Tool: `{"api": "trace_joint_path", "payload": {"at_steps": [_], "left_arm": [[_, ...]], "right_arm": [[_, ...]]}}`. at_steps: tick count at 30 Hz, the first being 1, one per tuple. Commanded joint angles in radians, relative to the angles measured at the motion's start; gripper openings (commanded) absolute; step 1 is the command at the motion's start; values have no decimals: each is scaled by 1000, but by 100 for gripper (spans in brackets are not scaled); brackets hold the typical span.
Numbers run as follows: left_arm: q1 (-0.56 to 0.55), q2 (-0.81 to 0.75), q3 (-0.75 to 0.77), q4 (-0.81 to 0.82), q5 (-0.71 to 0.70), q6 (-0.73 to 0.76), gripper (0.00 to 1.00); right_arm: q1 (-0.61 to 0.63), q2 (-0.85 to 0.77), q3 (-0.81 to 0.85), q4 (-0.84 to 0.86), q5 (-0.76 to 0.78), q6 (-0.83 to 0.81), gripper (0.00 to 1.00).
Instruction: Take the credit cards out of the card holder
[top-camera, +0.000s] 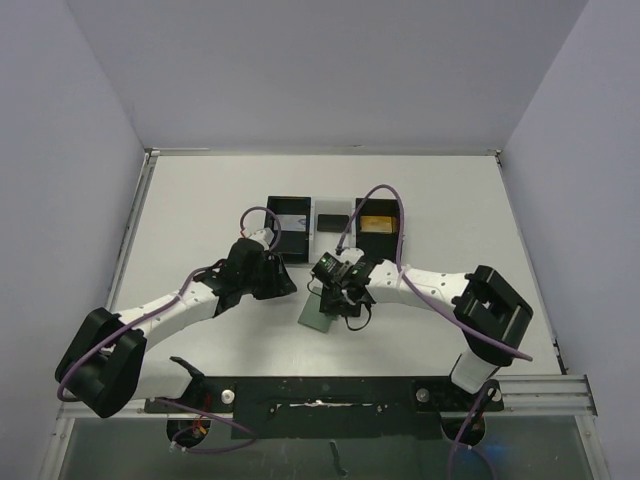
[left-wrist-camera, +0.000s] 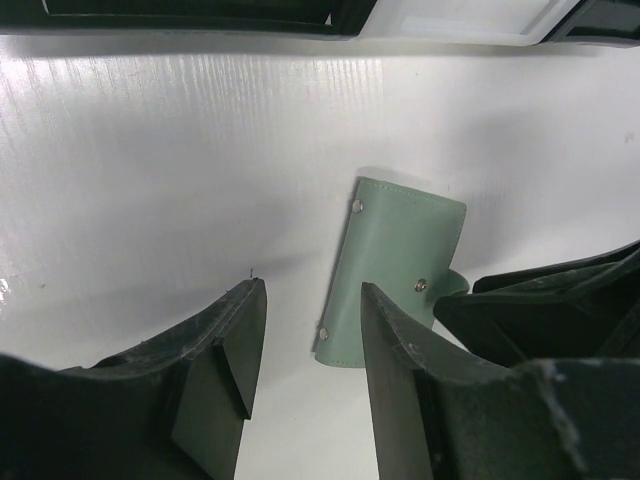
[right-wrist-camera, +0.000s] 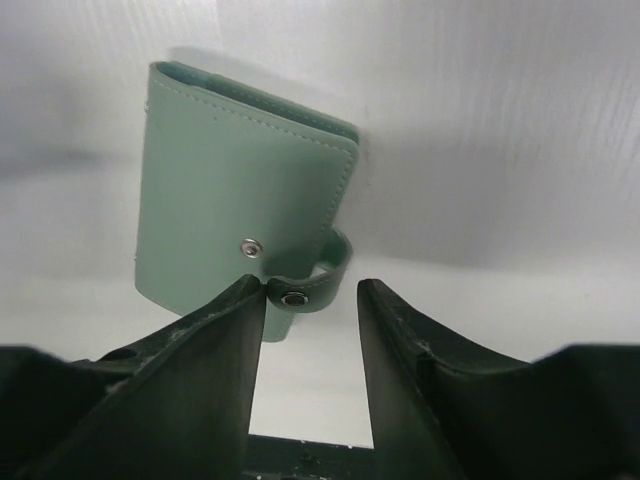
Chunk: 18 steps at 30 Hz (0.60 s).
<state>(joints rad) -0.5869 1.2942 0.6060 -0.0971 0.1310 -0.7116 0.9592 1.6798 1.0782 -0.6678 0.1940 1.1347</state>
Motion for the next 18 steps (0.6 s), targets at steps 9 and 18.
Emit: {"api": "trace_joint_path", "payload": {"at_steps": [9,18], "left_arm": [[10,3,30,9,36,44,41],[10,14,42,6,68,58,41]], "right_arm": [[-28,-115,-107,35,6,-13,38],[-74,-156,-191,210,-76,-25,32]]}}
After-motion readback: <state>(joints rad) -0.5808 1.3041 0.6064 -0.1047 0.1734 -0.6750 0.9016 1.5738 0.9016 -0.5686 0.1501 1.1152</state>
